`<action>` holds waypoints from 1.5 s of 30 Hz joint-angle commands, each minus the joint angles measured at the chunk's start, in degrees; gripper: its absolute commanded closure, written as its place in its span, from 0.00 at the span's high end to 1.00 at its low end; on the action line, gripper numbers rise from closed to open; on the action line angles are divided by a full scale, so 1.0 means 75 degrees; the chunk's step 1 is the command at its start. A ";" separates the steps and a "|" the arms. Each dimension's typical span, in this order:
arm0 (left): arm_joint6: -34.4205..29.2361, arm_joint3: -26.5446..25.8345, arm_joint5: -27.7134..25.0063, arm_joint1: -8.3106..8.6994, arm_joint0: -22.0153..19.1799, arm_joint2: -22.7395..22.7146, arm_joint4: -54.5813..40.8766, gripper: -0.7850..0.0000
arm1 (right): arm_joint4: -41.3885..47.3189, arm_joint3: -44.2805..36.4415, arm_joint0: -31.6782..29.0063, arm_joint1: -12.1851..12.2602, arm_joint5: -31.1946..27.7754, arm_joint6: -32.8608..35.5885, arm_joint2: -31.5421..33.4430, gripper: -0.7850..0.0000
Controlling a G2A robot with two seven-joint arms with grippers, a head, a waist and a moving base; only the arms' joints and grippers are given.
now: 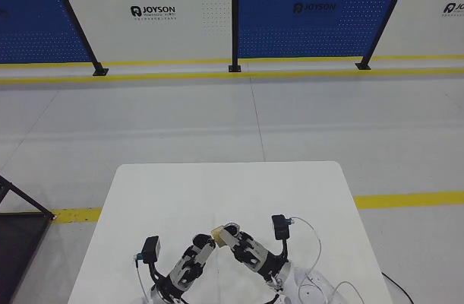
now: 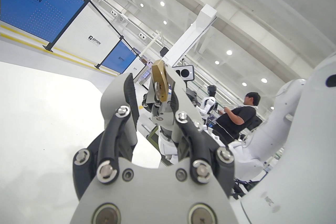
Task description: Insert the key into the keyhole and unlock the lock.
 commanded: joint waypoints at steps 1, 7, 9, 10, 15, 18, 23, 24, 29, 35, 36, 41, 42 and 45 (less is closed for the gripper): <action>-0.0025 0.0002 -0.0002 0.0000 -0.0001 -0.0008 0.0006 0.30 | 0.0014 -0.0009 0.0001 0.0005 0.0012 0.0011 0.0000 0.00; -0.0042 -0.0029 0.0018 -0.0003 0.0011 -0.0025 0.0040 0.06 | 0.0039 -0.0018 0.0009 0.0015 0.0036 0.0023 -0.0005 0.00; -0.0042 -0.0038 0.0035 -0.0005 0.0017 -0.0033 0.0066 0.00 | 0.0041 -0.0026 0.0016 0.0018 0.0051 0.0042 -0.0008 0.00; -0.0038 -0.0042 0.0043 -0.0006 0.0021 -0.0036 0.0074 0.00 | 0.0045 -0.0030 0.0017 0.0020 0.0055 0.0046 -0.0009 0.00; -0.0028 -0.0073 0.0091 -0.0010 0.0038 -0.0053 0.0144 0.00 | 0.0057 -0.0035 0.0022 0.0031 0.0061 0.0088 -0.0017 0.00; 0.0045 -0.0109 0.0172 -0.0015 0.0059 -0.0095 0.0278 0.00 | 0.0048 -0.0050 0.0018 0.0040 0.0089 0.0116 -0.0015 0.00; 0.0403 -0.0185 0.0352 -0.0040 0.0098 -0.0161 0.0750 0.00 | 0.0069 -0.0081 0.0001 0.0053 0.0118 0.0159 -0.0016 0.00; 0.0585 -0.0208 0.0488 -0.0054 0.0109 -0.0180 0.0986 0.00 | 0.0077 -0.0085 -0.0004 0.0057 0.0127 0.0166 -0.0016 0.00; 0.1355 -0.0228 0.0951 -0.0113 0.0125 -0.0141 0.1919 0.00 | 0.0124 -0.0103 -0.0010 0.0069 0.0173 0.0201 -0.0009 0.00; 0.2596 -0.0076 0.1901 -0.0192 0.0045 0.0018 0.3385 0.00 | 0.0243 -0.0120 -0.0017 0.0089 0.0178 0.0261 0.0009 0.00; 0.2850 -0.0044 0.2244 -0.0207 0.0026 0.0042 0.3742 0.00 | 0.0258 -0.0124 -0.0017 0.0091 0.0179 0.0266 0.0013 0.00; 0.3866 0.0273 0.3235 -0.0279 -0.0123 0.0396 0.4812 0.00 | 0.0326 -0.0131 -0.0018 0.0103 0.0200 0.0308 0.0015 0.00; 0.4013 0.0324 0.3310 -0.0287 -0.0166 0.0439 0.4897 0.00 | 0.0333 -0.0135 -0.0017 0.0105 0.0203 0.0315 0.0016 0.00; 0.4397 0.0462 0.3679 -0.0302 -0.0273 0.0522 0.5245 0.00 | 0.0345 -0.0139 -0.0019 0.0113 0.0224 0.0322 0.0024 0.00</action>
